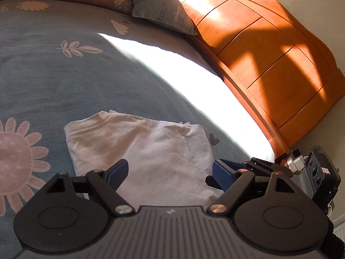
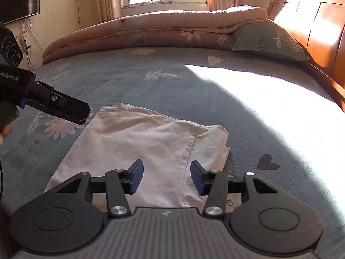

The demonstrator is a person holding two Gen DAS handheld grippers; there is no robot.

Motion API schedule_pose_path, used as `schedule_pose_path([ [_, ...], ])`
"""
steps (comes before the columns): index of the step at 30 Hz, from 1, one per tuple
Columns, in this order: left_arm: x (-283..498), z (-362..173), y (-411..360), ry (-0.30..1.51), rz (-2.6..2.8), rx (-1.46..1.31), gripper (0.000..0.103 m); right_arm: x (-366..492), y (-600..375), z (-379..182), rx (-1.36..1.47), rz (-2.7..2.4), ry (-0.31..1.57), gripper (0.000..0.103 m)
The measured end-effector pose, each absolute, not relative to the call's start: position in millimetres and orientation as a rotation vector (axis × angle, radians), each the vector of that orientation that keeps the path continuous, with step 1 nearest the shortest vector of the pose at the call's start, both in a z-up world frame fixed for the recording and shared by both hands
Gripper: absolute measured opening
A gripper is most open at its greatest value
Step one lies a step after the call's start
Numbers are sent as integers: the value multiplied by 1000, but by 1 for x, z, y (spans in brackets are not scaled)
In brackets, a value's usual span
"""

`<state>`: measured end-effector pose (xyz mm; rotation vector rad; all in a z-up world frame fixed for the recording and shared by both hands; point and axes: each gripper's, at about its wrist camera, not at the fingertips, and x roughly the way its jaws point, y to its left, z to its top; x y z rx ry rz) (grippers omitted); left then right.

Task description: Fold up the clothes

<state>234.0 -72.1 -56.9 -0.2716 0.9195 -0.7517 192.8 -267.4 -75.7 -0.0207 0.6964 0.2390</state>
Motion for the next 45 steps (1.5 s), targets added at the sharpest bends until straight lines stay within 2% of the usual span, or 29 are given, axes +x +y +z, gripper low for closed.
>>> schedule_pose_path([
  [6, 273, -93, -79, 897, -662, -261, 85, 236, -281, -104, 11, 197, 765, 55],
  [10, 283, -107, -73, 899, -640, -278, 85, 232, -295, -112, 54, 155, 777, 60],
  [15, 280, -77, -80, 823, -726, -298, 85, 228, -296, -88, 70, 159, 692, 61],
  [18, 288, -78, -98, 873, -818, -321, 87, 242, -282, -80, 43, 238, 666, 65],
  [24, 312, -107, -110, 955, -713, -391, 86, 276, -279, -105, 94, 217, 763, 65],
  [26, 306, -96, -105, 941, -703, -381, 86, 265, -281, -93, 98, 210, 751, 66],
  [28, 295, -81, -100, 928, -695, -355, 86, 245, -280, -81, 87, 211, 724, 73],
  [31, 265, -64, -85, 941, -701, -313, 86, 212, -278, -71, 104, 263, 720, 77],
  [35, 218, -65, -64, 997, -713, -337, 87, 174, -272, -76, 127, 252, 747, 81],
  [40, 175, -98, -59, 1115, -729, -369, 87, 140, -258, -100, 51, 198, 808, 85],
  [45, 152, -79, -49, 1061, -672, -330, 87, 118, -240, -90, -41, 237, 787, 86],
])
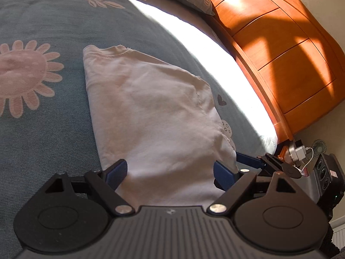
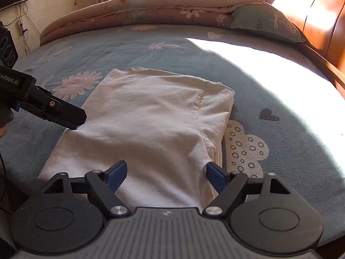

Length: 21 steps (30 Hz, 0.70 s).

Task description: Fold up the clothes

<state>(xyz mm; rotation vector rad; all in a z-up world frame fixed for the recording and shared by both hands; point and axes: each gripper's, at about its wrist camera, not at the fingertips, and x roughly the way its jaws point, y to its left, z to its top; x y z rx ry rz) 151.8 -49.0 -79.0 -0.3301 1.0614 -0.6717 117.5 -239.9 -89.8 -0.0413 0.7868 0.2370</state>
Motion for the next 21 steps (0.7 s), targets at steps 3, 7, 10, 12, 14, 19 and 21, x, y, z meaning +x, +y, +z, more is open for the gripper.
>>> schedule_pose_path([
  [3, 144, -64, -46, 1032, -597, -248, 87, 115, -224, -83, -55, 307, 751, 90],
  [7, 131, -54, -44, 1008, -555, -198, 87, 120, -187, -95, -147, 346, 788, 90],
  [10, 122, -54, -43, 1005, -564, -179, 87, 111, -178, -103, -190, 341, 825, 90],
  [12, 118, -55, -45, 1005, -581, -167, 87, 103, -176, -106, -204, 335, 838, 90],
  [14, 118, -56, -49, 1004, -602, -162, 87, 99, -187, -97, -150, 326, 816, 90],
  [19, 114, -63, -69, 1026, -674, -157, 87, 105, -212, -91, -103, 229, 802, 92],
  [21, 112, -71, -73, 1056, -688, -165, 88, 108, -223, -96, -73, 205, 822, 92],
])
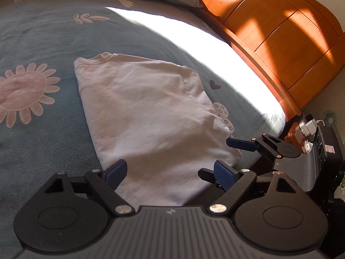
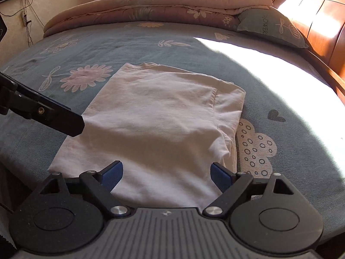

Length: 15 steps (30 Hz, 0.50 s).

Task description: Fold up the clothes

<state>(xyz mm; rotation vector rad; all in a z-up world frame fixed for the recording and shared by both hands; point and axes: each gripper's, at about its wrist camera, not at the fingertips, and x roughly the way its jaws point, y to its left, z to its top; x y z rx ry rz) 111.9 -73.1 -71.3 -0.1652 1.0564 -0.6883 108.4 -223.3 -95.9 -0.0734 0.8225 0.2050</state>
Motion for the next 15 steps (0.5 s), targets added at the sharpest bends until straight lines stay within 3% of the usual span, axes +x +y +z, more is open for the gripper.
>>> schedule_pose_path([
  [4, 110, -92, -71, 1132, -655, -212, 87, 103, -243, -108, 10, 186, 866, 92],
  [10, 120, -71, -59, 1078, -604, -235, 87, 109, -250, -81, 99, 247, 737, 93],
  [15, 122, -65, -54, 1060, -586, -236, 87, 134, -265, -100, 164, 157, 798, 93],
])
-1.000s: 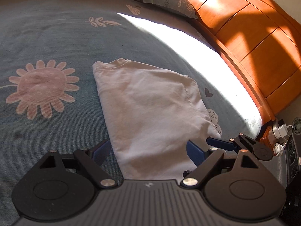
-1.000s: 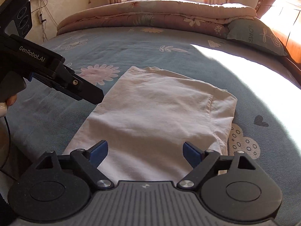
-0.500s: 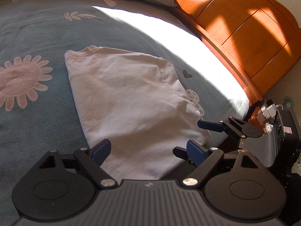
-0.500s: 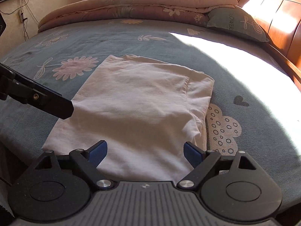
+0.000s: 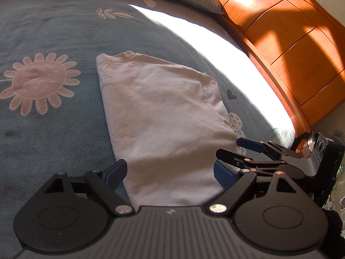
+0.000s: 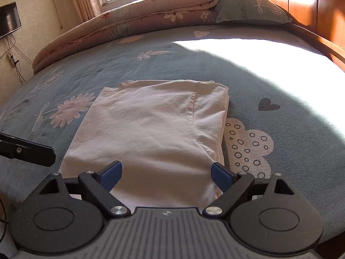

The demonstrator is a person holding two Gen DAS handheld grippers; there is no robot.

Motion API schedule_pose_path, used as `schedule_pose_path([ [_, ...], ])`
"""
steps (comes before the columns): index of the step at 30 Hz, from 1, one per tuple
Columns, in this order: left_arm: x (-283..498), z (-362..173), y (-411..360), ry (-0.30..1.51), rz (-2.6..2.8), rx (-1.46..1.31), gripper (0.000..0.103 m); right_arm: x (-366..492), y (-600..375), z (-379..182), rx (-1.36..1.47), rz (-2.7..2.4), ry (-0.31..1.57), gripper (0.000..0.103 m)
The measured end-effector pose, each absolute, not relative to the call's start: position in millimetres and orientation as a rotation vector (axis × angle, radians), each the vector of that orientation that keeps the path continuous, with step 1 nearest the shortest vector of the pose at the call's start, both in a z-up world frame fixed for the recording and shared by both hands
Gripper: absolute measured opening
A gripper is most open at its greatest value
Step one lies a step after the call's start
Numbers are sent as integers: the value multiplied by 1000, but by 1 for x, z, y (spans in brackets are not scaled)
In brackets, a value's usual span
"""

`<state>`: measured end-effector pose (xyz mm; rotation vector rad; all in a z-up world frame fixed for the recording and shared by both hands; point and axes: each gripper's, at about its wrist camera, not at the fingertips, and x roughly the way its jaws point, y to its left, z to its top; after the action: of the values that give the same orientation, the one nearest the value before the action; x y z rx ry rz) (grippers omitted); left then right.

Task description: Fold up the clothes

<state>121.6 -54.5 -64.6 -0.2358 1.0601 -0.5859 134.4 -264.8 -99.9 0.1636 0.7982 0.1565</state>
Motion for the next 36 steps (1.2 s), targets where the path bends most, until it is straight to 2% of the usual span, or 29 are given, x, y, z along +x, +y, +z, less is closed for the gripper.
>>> schedule_pose_path([
  [9, 154, -51, -61, 995, -543, -225, 87, 143, -265, -78, 197, 244, 705, 95],
  [14, 161, -55, -60, 1008, -535, -234, 87, 172, -253, -104, 201, 219, 814, 95],
  [19, 179, -59, -75, 1023, -547, -182, 87, 171, -252, -109, 216, 234, 808, 103],
  [32, 208, -92, -109, 1083, -661, -211, 90, 169, -253, -112, 228, 236, 794, 103],
  [36, 202, -73, -91, 1037, -656, -243, 90, 166, -255, -109, 240, 247, 790, 103],
])
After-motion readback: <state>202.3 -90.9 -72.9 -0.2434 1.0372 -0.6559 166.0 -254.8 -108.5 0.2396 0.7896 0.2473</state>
